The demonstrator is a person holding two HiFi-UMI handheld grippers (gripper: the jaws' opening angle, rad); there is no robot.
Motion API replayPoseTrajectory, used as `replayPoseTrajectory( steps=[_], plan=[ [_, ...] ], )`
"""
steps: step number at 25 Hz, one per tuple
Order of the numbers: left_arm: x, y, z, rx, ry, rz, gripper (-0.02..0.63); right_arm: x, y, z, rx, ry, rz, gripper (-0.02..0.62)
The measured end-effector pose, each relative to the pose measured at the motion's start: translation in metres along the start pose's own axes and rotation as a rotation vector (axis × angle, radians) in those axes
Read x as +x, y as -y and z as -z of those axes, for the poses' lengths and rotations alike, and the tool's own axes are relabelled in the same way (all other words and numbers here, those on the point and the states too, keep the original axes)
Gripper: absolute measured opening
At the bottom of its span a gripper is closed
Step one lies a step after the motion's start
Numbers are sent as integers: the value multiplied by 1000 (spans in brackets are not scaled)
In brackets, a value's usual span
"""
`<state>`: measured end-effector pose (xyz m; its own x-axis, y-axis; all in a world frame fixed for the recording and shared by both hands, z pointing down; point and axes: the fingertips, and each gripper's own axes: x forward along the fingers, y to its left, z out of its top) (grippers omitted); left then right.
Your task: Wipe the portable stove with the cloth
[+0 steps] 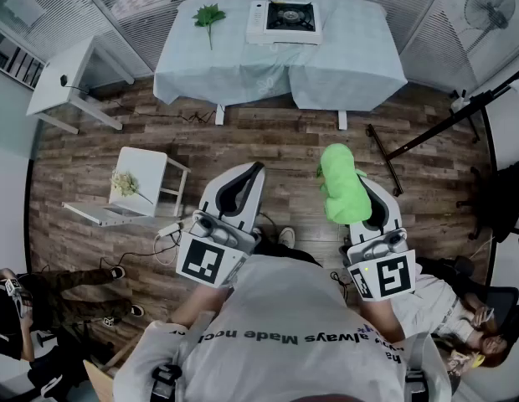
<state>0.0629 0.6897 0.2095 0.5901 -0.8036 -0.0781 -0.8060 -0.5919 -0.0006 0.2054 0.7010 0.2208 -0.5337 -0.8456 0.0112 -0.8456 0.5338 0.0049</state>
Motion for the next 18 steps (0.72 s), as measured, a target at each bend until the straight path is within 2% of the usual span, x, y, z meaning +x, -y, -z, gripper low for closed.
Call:
replayPoseTrajectory(
  steps=[5,11,18],
  plan=[
    [11,-12,1,0,-2,2,12,17,-1,2,-16,-4,-19,23],
    [37,-28,8,-1,3,16,12,39,11,4,11,13,-20,24],
    [73,-79,11,-35,6,11,12,103,26,1,8,5,-26,24]
  ],
)
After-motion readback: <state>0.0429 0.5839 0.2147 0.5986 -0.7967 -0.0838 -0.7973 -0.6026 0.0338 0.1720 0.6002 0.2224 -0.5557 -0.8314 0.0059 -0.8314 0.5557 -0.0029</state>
